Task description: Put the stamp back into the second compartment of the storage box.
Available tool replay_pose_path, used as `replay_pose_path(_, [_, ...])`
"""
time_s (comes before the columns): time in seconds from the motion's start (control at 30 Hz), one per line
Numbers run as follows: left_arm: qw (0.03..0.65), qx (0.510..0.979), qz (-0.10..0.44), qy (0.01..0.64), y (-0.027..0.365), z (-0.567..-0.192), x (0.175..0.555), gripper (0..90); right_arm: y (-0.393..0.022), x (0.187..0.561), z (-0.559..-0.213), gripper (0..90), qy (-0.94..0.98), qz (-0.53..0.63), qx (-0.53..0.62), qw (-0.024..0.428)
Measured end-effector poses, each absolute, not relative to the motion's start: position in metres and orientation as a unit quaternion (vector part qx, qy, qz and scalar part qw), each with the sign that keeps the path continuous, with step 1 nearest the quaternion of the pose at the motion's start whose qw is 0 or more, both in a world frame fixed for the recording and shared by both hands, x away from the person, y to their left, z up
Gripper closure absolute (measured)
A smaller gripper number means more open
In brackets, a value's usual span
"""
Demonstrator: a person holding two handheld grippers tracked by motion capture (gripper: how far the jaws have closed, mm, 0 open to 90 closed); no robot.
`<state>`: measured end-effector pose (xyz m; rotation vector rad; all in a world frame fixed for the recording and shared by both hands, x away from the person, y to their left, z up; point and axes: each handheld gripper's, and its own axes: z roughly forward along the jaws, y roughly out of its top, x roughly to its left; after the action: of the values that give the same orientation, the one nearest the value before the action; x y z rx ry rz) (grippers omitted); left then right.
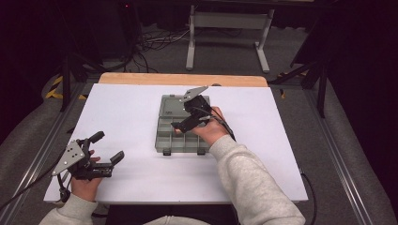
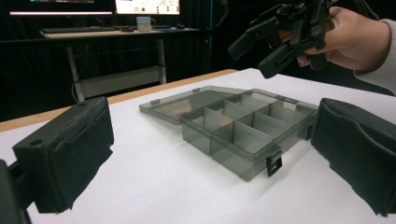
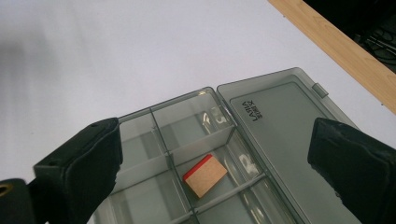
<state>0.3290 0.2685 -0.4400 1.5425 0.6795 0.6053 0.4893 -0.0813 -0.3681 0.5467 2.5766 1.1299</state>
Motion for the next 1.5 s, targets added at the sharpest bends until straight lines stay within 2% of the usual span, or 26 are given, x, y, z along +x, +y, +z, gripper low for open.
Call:
replay_pose_path(0.8, [0.623,0.674,0.263,0.297,0.268,-0.44,0.331,0.2,-0.115,0.441,-0.346,1.0,0.866,0.444,0.168,0.155])
replay_pose_path(1.5, [0.623,0.673,0.264,0.298,0.268,-0.439,0.331,0.2,-0.156,0.405,-0.349,1.0,0.826,0.504,0.182,0.173])
